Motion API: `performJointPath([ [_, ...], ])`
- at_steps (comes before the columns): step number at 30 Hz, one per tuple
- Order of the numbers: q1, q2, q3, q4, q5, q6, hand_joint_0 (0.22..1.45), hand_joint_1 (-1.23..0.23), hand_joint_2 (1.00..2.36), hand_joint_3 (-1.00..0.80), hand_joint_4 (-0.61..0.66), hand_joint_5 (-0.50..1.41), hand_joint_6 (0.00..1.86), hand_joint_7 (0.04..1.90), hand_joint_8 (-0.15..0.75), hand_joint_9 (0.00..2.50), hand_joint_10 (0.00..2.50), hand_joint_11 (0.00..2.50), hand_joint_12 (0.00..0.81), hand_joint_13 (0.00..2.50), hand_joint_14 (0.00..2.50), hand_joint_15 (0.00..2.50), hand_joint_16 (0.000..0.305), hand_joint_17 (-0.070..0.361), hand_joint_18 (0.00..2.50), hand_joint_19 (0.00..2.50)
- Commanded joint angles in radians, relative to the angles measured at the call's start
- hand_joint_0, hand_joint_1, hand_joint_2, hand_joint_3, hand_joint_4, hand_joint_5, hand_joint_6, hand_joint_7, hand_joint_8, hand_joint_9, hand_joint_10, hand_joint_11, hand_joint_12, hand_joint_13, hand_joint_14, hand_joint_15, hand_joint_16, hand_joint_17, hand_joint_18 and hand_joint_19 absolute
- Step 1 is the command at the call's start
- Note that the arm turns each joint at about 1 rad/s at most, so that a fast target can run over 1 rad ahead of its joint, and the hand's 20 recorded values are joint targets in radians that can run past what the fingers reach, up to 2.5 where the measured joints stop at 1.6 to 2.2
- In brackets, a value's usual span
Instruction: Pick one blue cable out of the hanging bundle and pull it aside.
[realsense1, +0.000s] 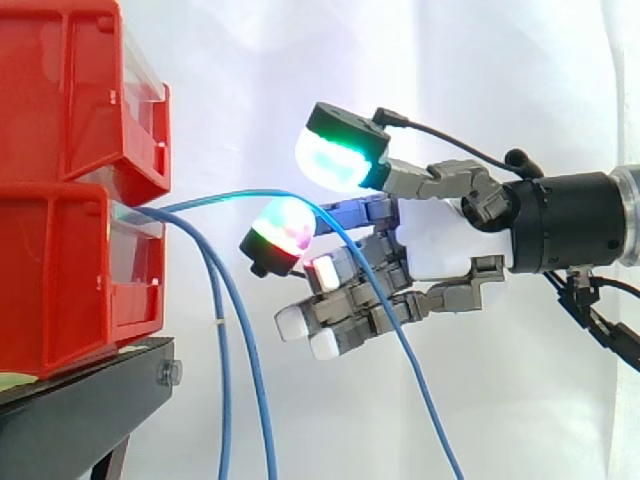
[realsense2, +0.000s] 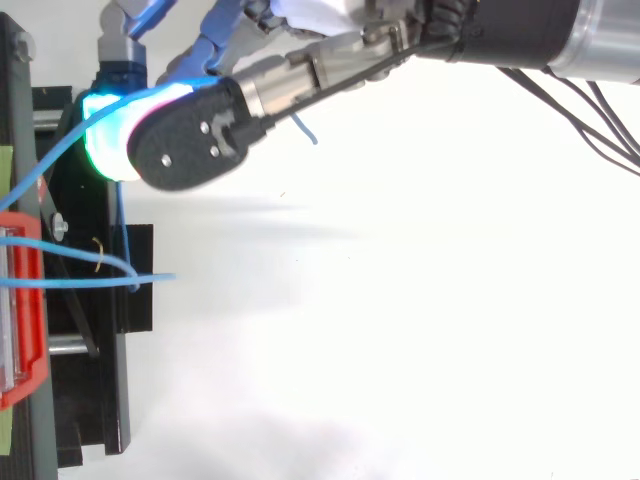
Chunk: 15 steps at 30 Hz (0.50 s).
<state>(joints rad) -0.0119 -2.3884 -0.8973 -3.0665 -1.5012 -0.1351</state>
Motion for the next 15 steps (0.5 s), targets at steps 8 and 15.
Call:
performJointPath([
  [8, 0.000, 0.000, 0.000, -0.005, -0.001, -0.004, 0.57, -0.69, 1.02, -0.26, 0.01, -0.13, 0.91, 0.90, 0.235, 1.02, 0.02, 0.67, 0.255, 0.73, 0.02, 0.45, 0.038, 0.085, 0.59, 0.47],
  [15, 0.000, 0.000, -0.005, -0.008, 0.002, -0.004, 0.61, -0.76, 1.02, -0.15, -0.02, -0.13, 0.96, 0.81, 0.243, 1.03, 0.02, 0.69, 0.267, 0.74, 0.02, 0.43, 0.040, 0.090, 0.63, 0.44],
])
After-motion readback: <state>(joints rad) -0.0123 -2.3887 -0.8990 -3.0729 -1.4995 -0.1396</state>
